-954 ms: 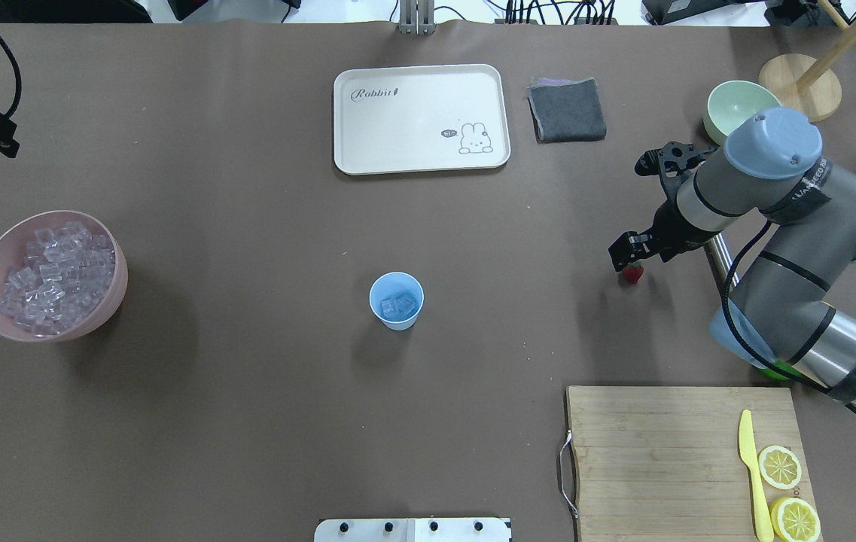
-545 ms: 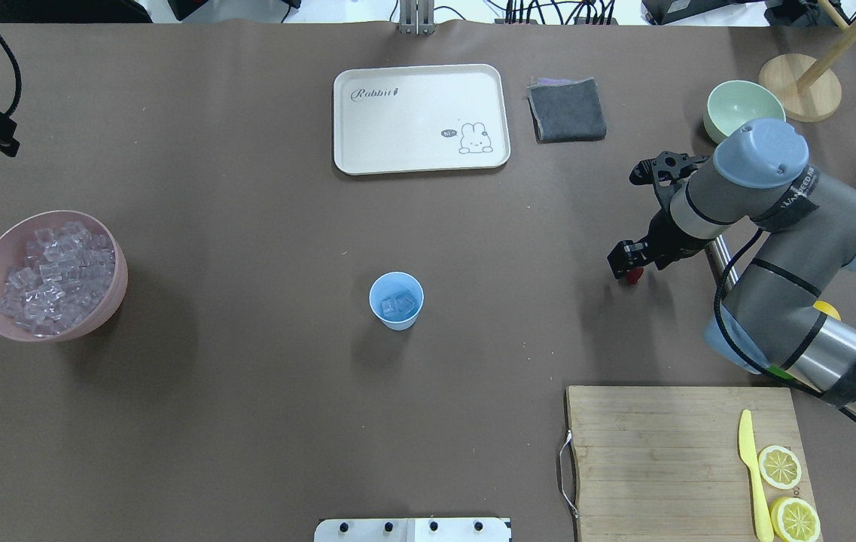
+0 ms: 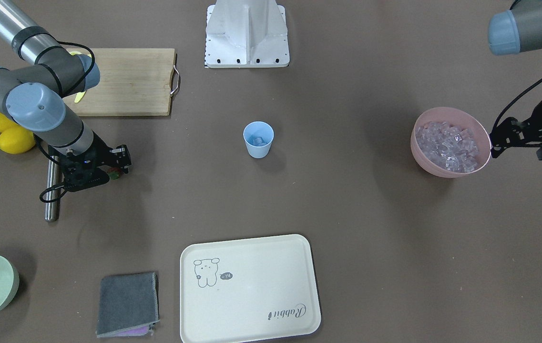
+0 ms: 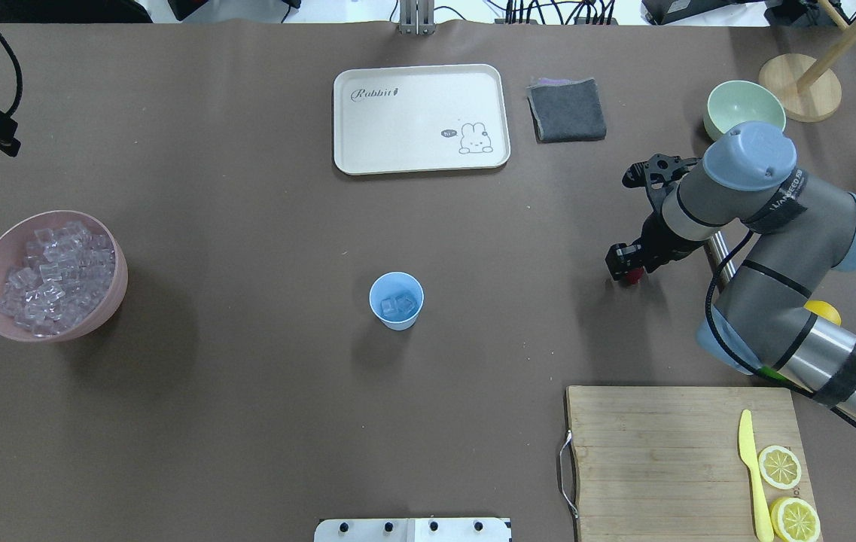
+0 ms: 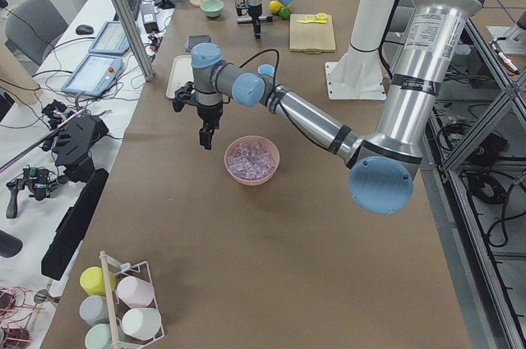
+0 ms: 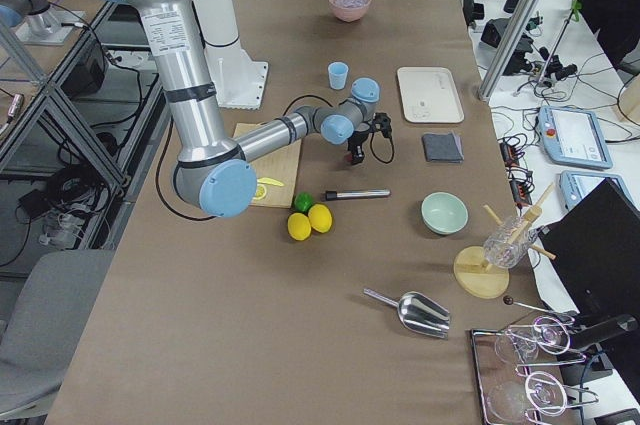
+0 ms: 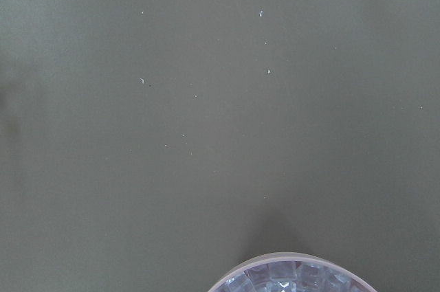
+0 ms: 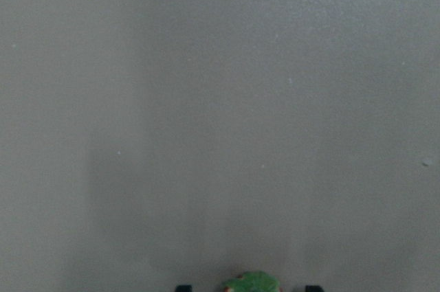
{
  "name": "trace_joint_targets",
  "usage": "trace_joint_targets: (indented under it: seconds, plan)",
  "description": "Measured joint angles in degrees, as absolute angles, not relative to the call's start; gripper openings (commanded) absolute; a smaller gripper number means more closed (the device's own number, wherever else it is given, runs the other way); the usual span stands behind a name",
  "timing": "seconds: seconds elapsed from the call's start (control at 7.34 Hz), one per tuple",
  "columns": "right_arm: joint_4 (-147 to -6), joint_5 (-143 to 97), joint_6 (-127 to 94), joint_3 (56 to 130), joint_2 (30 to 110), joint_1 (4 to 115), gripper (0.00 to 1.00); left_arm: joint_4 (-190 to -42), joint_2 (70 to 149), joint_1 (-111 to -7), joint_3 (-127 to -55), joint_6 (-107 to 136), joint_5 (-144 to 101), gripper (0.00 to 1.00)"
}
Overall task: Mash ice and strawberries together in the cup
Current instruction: 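Lower the right gripper onto the red strawberry and grasp it, then carry the strawberry with the right gripper over the light-blue cup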
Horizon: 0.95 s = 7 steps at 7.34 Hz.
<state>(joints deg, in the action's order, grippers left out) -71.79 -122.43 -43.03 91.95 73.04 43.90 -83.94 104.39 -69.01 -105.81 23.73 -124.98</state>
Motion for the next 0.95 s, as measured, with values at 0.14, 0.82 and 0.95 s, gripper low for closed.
trace_joint_targets:
  seconds: [0.14,0.82,0.95]
  plan:
    - [-71.79,-122.52,-42.8,91.96,72.92,43.89,0.0,-83.96,104.37,-69.0,-105.74,23.73,-124.98,0.97]
    - [-72.41,-124.23,-45.56,99.51,70.68,45.18,0.0,-84.1,104.46,-69.07,-105.37,23.61,-124.89,0.97]
    - [-72.42,-123.81,-49.4,101.48,69.03,44.38,0.0,-84.28,104.68,-69.12,-104.58,23.36,-124.75,0.97]
